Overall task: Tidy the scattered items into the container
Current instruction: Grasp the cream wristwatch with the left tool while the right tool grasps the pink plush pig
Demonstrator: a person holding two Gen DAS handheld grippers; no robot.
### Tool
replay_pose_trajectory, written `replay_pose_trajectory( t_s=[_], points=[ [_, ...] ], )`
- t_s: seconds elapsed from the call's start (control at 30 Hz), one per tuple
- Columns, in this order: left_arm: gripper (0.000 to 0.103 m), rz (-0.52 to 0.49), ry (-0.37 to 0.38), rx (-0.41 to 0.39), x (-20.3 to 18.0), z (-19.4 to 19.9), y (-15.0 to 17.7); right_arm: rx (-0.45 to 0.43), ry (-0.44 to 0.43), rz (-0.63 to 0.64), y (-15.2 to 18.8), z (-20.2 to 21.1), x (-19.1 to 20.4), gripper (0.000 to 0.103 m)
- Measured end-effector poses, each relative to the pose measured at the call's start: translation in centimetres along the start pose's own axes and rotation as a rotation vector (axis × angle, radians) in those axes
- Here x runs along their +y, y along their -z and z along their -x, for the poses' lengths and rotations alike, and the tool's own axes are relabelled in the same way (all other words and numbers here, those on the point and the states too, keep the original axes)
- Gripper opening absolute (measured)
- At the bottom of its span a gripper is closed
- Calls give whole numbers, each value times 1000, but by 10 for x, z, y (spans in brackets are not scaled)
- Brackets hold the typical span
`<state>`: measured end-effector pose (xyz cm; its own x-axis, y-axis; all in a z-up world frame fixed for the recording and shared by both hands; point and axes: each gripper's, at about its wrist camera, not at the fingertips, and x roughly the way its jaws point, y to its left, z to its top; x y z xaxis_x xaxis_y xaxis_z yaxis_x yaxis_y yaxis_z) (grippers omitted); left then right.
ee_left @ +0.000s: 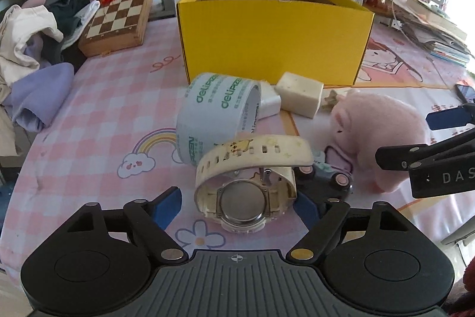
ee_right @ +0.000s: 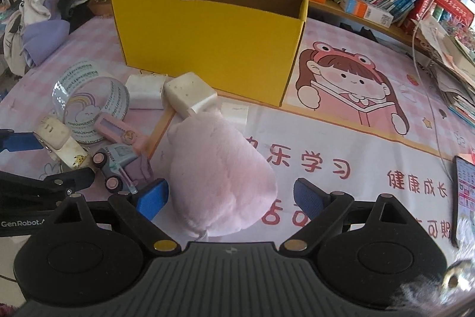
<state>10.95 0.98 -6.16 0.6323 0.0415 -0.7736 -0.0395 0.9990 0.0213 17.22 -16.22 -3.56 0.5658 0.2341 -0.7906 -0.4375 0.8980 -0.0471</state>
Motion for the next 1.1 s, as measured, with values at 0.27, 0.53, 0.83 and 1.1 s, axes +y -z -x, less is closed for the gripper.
replay_pose_trajectory(
  t_s=[0.27,0.53,0.83,1.1],
  points=[
    [67,-23,25,20,-3,-8,0,40,-24,28,-3,-14,2,89],
    [63,31,23,20,11,1,2,34,-31,37,-5,-10,1,66],
    [63,48,22,-26,23,24,1,7,-15,-2,-9,6,-5,66],
    [63,47,22,-84,33,48,-4,-9,-28,-20,-11,20,-6,66]
  ],
)
